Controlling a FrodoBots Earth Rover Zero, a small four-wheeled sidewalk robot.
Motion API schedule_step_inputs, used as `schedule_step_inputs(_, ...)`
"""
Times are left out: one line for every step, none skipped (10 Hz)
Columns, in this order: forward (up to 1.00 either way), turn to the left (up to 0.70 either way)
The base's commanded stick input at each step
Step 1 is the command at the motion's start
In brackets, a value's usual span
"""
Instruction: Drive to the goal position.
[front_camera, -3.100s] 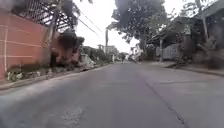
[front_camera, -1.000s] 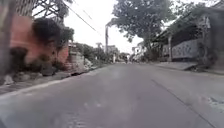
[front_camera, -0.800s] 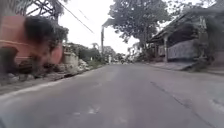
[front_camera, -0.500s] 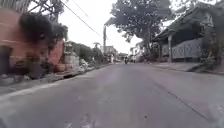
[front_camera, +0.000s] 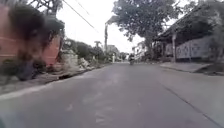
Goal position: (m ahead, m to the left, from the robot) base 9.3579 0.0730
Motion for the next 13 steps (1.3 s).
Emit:
schedule_step_inputs(1.0,0.02)
schedule_step_inputs(1.0,0.02)
schedule_step_inputs(1.0,0.02)
schedule_step_inputs(1.0,0.02)
schedule_step_inputs(1.0,0.02)
schedule_step_inputs(1.0,0.02)
schedule_step_inputs(1.0,0.02)
schedule_step_inputs(1.0,0.02)
schedule_step_inputs(1.0,0.02)
schedule_step_inputs(1.0,0.02)
schedule_step_inputs(1.0,0.02)
schedule_step_inputs(1.0,0.02)
schedule_step_inputs(1.0,0.02)
